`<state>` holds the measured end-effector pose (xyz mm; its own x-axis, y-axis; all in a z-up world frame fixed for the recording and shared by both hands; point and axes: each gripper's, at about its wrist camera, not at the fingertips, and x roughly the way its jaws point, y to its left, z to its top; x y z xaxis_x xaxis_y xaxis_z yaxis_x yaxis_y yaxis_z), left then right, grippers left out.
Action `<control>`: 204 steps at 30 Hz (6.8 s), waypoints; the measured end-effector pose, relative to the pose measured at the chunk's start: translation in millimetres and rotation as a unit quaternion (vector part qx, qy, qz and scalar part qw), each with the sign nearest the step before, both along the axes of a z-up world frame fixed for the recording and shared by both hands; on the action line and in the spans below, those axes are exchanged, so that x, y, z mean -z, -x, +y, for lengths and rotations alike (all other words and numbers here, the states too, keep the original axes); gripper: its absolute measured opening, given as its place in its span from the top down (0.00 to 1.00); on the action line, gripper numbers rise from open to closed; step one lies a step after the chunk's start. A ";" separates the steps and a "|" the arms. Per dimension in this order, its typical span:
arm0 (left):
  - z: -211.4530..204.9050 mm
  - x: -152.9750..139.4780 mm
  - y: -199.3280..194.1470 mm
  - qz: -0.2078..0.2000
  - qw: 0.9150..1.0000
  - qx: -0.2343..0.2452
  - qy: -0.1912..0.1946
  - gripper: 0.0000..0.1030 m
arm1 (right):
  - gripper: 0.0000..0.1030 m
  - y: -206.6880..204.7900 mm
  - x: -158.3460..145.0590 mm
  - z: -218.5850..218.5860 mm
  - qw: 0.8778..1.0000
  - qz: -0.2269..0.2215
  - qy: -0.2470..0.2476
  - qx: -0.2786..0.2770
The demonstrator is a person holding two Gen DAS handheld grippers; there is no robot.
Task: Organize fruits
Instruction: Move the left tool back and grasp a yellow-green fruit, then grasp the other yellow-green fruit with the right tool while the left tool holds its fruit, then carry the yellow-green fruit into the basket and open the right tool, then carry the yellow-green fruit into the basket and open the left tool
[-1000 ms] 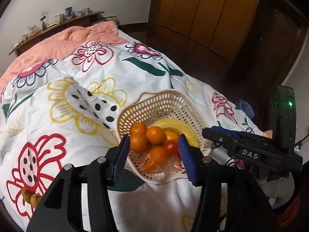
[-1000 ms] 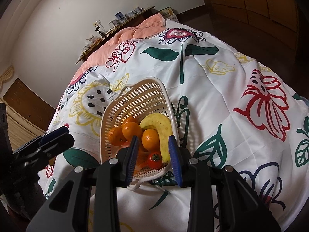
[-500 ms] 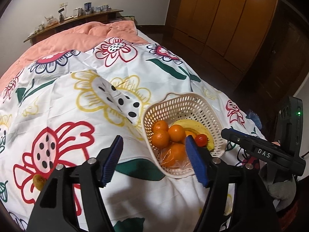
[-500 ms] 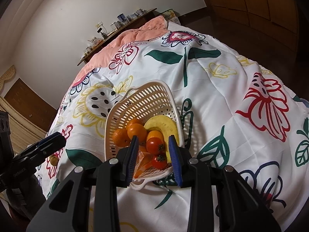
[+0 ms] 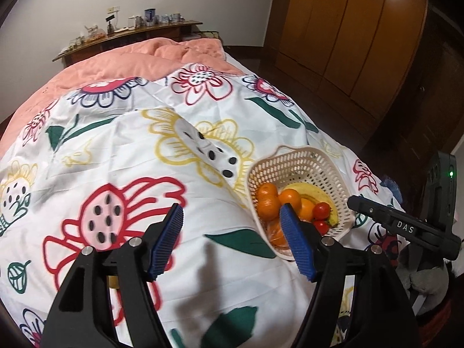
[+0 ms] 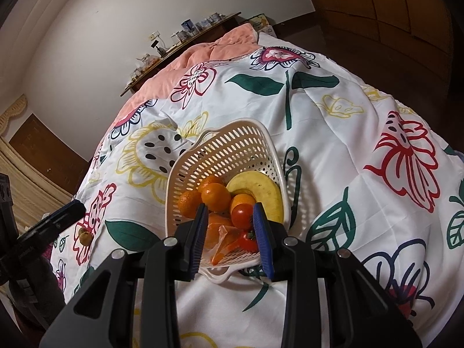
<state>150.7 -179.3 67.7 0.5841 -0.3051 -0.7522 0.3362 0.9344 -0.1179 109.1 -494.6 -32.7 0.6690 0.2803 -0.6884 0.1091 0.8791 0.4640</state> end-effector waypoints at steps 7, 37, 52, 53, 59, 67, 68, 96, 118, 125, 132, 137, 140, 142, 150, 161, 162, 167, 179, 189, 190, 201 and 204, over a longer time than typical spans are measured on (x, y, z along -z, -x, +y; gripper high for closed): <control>35.8 -6.8 -4.0 0.004 0.999 -0.035 0.006 0.31 | 0.68 -1.1 -0.6 7.0 1.000 0.000 0.001 -0.008; 143.2 28.1 -8.5 0.084 0.985 -0.149 0.032 0.36 | 0.68 -3.7 1.3 30.5 0.999 0.010 0.007 -0.035; 132.0 48.9 -20.6 0.119 0.980 -0.154 0.046 0.58 | 0.68 -4.9 4.4 23.9 0.999 0.012 0.003 -0.030; 131.1 48.9 -19.5 0.115 0.981 -0.153 0.043 0.60 | 0.68 -4.8 4.4 23.8 0.999 0.012 0.004 -0.030; 138.1 45.3 -14.5 0.104 0.981 -0.155 0.044 0.76 | 0.68 -3.8 1.4 27.4 0.999 0.008 0.007 -0.033; 145.1 21.7 -2.6 0.066 0.985 -0.155 0.049 0.76 | 0.68 -4.5 -12.6 49.5 0.998 -0.006 0.018 -0.057; 146.0 18.4 -1.0 0.061 0.985 -0.154 0.051 0.76 | 0.68 -4.8 -15.1 53.7 0.998 -0.009 0.019 -0.062; 190.5 -15.4 49.6 -0.032 0.984 -0.165 0.065 0.76 | 0.68 -57.7 -33.3 297.3 0.935 0.052 0.067 -0.345; 209.2 -4.4 54.4 -0.020 0.981 -0.170 0.092 0.76 | 0.68 -77.5 -25.8 316.8 0.939 0.054 0.133 -0.312; 209.0 -2.2 54.3 -0.017 0.981 -0.169 0.092 0.76 | 0.53 -81.2 -21.3 317.3 0.941 0.057 0.128 -0.308; 206.8 0.4 56.6 -0.017 0.982 -0.165 0.090 0.76 | 0.53 -82.2 -15.7 322.0 0.938 0.062 0.136 -0.312; 203.8 2.9 58.6 -0.016 0.983 -0.161 0.088 0.76 | 0.70 -79.0 -15.2 324.9 0.936 0.058 0.158 -0.309; 199.4 4.4 62.7 -0.023 0.984 -0.157 0.081 0.76 | 0.73 -75.0 -18.0 323.6 0.936 0.049 0.165 -0.306; 196.5 5.6 65.3 -0.028 0.985 -0.155 0.072 0.76 | 0.73 -70.3 -21.2 321.1 0.937 0.039 0.173 -0.302; 185.8 8.5 70.2 -0.029 0.988 -0.139 0.064 0.76 | 0.73 -50.7 -44.1 298.2 0.943 0.002 0.163 -0.289; 178.5 6.7 69.8 -0.029 0.989 -0.132 0.056 0.76 | 0.73 -44.1 -66.6 223.7 0.968 -0.012 0.122 -0.218; 177.5 6.2 70.3 -0.029 0.989 -0.131 0.056 0.76 | 0.73 -44.8 -67.3 210.5 0.972 -0.011 0.120 -0.204; 176.7 6.7 69.8 -0.028 0.989 -0.132 0.053 0.76 | 0.73 -45.4 -64.6 162.9 0.982 -0.001 0.108 -0.153; 171.2 11.8 52.7 -0.008 0.990 -0.135 0.048 0.76 | 0.72 -49.9 -29.2 61.4 0.995 0.038 0.087 -0.031; 153.5 14.2 37.3 -0.001 0.992 -0.125 0.034 0.76 | 0.70 -45.9 -25.1 37.2 0.997 0.033 0.063 -0.004; 153.3 14.8 35.6 0.001 0.991 -0.126 0.034 0.76 | 0.69 -45.0 -24.1 36.1 0.998 0.033 0.060 -0.003; 133.7 25.2 6.5 0.021 0.994 -0.108 0.027 0.76 | 0.69 -38.9 -18.6 32.7 0.999 0.031 0.036 -0.009; 127.7 33.6 0.9 0.033 0.994 -0.104 0.021 0.76 | 0.68 -37.0 -17.8 30.4 0.999 0.028 0.030 -0.010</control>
<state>149.8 -51.6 34.1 0.5866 -0.2153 -0.7807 0.1274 0.9765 -0.1735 146.1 -464.2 -14.9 0.6233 0.2495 -0.7411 0.1166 0.9075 0.4036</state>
